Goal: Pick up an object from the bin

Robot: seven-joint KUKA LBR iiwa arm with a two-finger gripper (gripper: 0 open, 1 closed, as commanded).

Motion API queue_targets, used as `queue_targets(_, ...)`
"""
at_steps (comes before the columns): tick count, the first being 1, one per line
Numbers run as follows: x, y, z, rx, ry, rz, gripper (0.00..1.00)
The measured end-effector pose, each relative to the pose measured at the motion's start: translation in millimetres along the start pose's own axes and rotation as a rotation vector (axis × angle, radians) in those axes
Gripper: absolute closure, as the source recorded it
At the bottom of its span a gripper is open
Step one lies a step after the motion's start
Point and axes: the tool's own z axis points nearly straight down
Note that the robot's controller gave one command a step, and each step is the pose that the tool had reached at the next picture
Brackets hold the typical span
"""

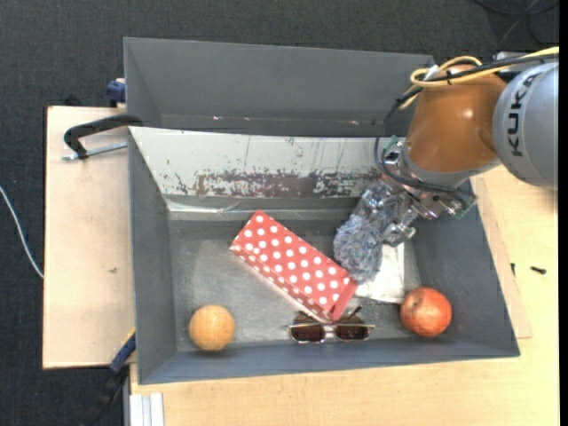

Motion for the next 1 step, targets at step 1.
queue_targets(1, 0.4, 0.4, -70.9, 0.002, -0.003, 0.017, 1.00)
